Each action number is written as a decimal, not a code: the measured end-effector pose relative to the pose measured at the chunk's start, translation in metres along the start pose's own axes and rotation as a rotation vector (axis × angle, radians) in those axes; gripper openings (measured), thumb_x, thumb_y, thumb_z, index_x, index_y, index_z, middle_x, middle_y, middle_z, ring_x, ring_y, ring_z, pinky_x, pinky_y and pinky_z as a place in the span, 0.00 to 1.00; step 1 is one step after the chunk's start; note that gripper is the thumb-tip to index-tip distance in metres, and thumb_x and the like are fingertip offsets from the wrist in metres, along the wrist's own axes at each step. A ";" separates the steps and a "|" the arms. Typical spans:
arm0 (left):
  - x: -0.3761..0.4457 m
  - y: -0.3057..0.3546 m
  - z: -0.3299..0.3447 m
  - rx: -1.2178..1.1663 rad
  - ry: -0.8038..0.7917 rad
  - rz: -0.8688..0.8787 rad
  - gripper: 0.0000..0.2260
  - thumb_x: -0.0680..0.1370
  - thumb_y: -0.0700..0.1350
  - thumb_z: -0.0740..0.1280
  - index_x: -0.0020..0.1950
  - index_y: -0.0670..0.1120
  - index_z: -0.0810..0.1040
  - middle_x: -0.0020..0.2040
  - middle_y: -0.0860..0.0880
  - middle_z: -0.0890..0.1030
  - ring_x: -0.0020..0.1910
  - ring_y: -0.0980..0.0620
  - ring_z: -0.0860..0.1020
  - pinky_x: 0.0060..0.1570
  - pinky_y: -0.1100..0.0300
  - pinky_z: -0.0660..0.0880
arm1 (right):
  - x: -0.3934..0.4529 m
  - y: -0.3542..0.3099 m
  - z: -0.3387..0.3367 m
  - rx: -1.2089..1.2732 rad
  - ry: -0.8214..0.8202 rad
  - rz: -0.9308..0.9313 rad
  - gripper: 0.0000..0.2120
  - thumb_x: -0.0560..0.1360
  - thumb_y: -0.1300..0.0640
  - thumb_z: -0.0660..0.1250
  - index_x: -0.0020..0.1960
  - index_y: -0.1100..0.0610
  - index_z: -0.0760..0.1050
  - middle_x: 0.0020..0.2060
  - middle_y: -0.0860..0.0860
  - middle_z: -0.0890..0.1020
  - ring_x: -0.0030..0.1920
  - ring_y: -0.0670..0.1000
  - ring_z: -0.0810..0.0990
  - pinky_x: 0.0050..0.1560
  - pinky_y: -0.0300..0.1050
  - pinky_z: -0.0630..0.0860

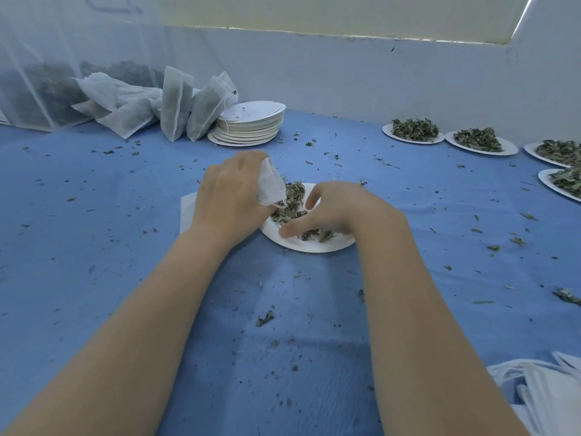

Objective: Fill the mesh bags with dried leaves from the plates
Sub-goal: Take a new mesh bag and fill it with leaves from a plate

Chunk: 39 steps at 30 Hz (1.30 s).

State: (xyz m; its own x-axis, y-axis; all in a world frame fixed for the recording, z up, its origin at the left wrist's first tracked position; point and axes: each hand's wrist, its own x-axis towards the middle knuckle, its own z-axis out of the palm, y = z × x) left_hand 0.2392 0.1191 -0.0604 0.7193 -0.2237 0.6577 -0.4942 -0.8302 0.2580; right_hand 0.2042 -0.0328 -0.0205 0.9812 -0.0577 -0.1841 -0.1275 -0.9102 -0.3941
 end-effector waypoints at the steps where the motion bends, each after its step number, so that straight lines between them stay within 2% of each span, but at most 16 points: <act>1: 0.000 0.000 0.000 0.002 0.000 0.005 0.21 0.70 0.43 0.71 0.61 0.40 0.73 0.55 0.42 0.77 0.53 0.40 0.74 0.53 0.52 0.63 | 0.001 -0.001 0.002 0.005 0.020 -0.005 0.23 0.63 0.42 0.75 0.53 0.54 0.78 0.34 0.45 0.76 0.34 0.44 0.74 0.32 0.37 0.70; 4: 0.000 0.000 0.001 0.010 -0.002 0.017 0.21 0.70 0.43 0.71 0.61 0.41 0.73 0.55 0.42 0.77 0.53 0.40 0.74 0.53 0.53 0.62 | 0.005 -0.005 0.007 0.027 0.061 -0.008 0.16 0.65 0.52 0.74 0.51 0.56 0.79 0.40 0.51 0.82 0.40 0.50 0.82 0.41 0.42 0.78; 6: 0.000 0.000 0.001 0.005 0.002 0.011 0.21 0.70 0.43 0.71 0.61 0.40 0.73 0.55 0.42 0.77 0.53 0.40 0.74 0.53 0.53 0.62 | 0.006 -0.006 0.007 0.077 0.077 -0.013 0.11 0.65 0.57 0.74 0.47 0.56 0.80 0.44 0.54 0.84 0.43 0.53 0.84 0.49 0.48 0.80; 8: -0.001 0.000 0.001 0.005 -0.003 0.006 0.21 0.69 0.43 0.71 0.61 0.40 0.73 0.55 0.42 0.78 0.52 0.40 0.74 0.53 0.53 0.63 | 0.006 -0.006 0.007 0.138 0.085 -0.025 0.06 0.65 0.61 0.73 0.41 0.56 0.80 0.43 0.55 0.85 0.43 0.53 0.84 0.51 0.49 0.80; 10: -0.001 0.001 0.001 0.013 -0.024 0.009 0.21 0.69 0.43 0.71 0.61 0.40 0.73 0.54 0.42 0.78 0.52 0.40 0.74 0.52 0.52 0.63 | 0.008 -0.007 0.008 0.156 0.102 -0.026 0.06 0.65 0.63 0.73 0.42 0.58 0.80 0.44 0.56 0.84 0.44 0.54 0.84 0.51 0.49 0.80; 13: -0.001 0.001 0.001 0.021 -0.052 0.017 0.21 0.68 0.43 0.72 0.59 0.40 0.74 0.53 0.42 0.78 0.50 0.40 0.74 0.52 0.51 0.64 | 0.009 -0.005 0.011 0.163 0.158 -0.016 0.12 0.65 0.63 0.72 0.48 0.61 0.81 0.42 0.56 0.84 0.40 0.52 0.83 0.49 0.49 0.81; 16: -0.002 0.003 -0.001 0.018 -0.067 0.028 0.21 0.67 0.44 0.72 0.58 0.40 0.74 0.52 0.42 0.78 0.49 0.40 0.75 0.51 0.51 0.65 | 0.003 0.004 0.002 0.273 0.233 -0.042 0.06 0.65 0.63 0.71 0.40 0.56 0.83 0.35 0.51 0.84 0.37 0.50 0.83 0.44 0.41 0.81; 19: -0.003 0.004 -0.002 0.015 -0.088 0.023 0.22 0.67 0.45 0.72 0.59 0.41 0.74 0.52 0.43 0.78 0.49 0.40 0.74 0.50 0.53 0.64 | -0.001 0.014 -0.014 0.402 0.342 -0.061 0.07 0.65 0.64 0.69 0.39 0.54 0.84 0.30 0.47 0.83 0.37 0.46 0.84 0.34 0.32 0.77; 22: -0.002 0.003 0.000 0.013 -0.125 0.061 0.22 0.66 0.45 0.72 0.58 0.41 0.74 0.52 0.44 0.77 0.50 0.41 0.74 0.51 0.53 0.64 | -0.002 0.010 -0.020 0.417 0.384 -0.133 0.09 0.66 0.64 0.69 0.36 0.51 0.83 0.24 0.43 0.81 0.33 0.42 0.82 0.28 0.29 0.74; 24: -0.002 0.006 0.001 0.003 -0.121 0.072 0.21 0.66 0.46 0.71 0.56 0.41 0.75 0.50 0.44 0.78 0.49 0.41 0.75 0.50 0.53 0.64 | -0.002 0.002 -0.016 0.381 0.372 -0.218 0.09 0.66 0.63 0.70 0.35 0.49 0.82 0.21 0.39 0.78 0.33 0.43 0.81 0.25 0.29 0.72; 27: -0.004 0.010 0.003 -0.034 -0.073 0.067 0.19 0.68 0.48 0.68 0.55 0.39 0.75 0.46 0.43 0.79 0.44 0.40 0.76 0.45 0.54 0.65 | -0.001 -0.011 -0.009 0.351 0.343 -0.344 0.06 0.67 0.60 0.72 0.40 0.50 0.84 0.23 0.40 0.76 0.28 0.38 0.74 0.23 0.27 0.65; 30: -0.004 0.013 0.003 -0.196 -0.057 -0.047 0.24 0.67 0.48 0.73 0.60 0.41 0.74 0.51 0.45 0.79 0.49 0.43 0.76 0.46 0.57 0.66 | 0.001 -0.017 -0.003 0.391 0.371 -0.402 0.04 0.68 0.59 0.72 0.41 0.51 0.84 0.28 0.45 0.79 0.27 0.39 0.72 0.28 0.29 0.68; 32: -0.005 0.015 0.002 -0.259 -0.024 -0.082 0.26 0.66 0.45 0.75 0.62 0.42 0.73 0.54 0.46 0.79 0.53 0.44 0.76 0.50 0.56 0.67 | 0.001 -0.019 -0.002 0.414 0.343 -0.412 0.07 0.70 0.59 0.71 0.34 0.50 0.82 0.27 0.47 0.78 0.27 0.41 0.70 0.28 0.33 0.67; 34: -0.005 0.016 0.001 -0.281 -0.029 -0.078 0.27 0.65 0.44 0.75 0.62 0.41 0.73 0.55 0.45 0.79 0.54 0.44 0.76 0.52 0.56 0.68 | 0.000 -0.020 -0.002 0.341 0.252 -0.407 0.14 0.72 0.61 0.67 0.29 0.51 0.76 0.23 0.47 0.71 0.23 0.42 0.67 0.23 0.32 0.61; 37: -0.005 0.016 0.002 -0.280 -0.068 -0.088 0.29 0.65 0.45 0.75 0.64 0.43 0.72 0.58 0.46 0.78 0.56 0.45 0.75 0.55 0.55 0.68 | -0.004 -0.018 -0.006 0.306 0.122 -0.434 0.09 0.73 0.63 0.63 0.36 0.58 0.78 0.25 0.49 0.71 0.22 0.42 0.65 0.24 0.31 0.61; 39: -0.004 0.015 0.003 -0.277 -0.057 -0.100 0.29 0.65 0.46 0.75 0.64 0.44 0.72 0.57 0.47 0.78 0.55 0.45 0.75 0.52 0.57 0.67 | -0.006 -0.015 -0.009 0.355 0.133 -0.455 0.07 0.73 0.63 0.65 0.38 0.57 0.80 0.25 0.48 0.72 0.23 0.42 0.66 0.25 0.30 0.61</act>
State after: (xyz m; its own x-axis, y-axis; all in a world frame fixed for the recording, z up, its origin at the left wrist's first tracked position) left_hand 0.2302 0.1066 -0.0616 0.7931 -0.1828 0.5810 -0.5288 -0.6800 0.5079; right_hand 0.2013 -0.0226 -0.0054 0.9555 0.2342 0.1794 0.2920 -0.6641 -0.6883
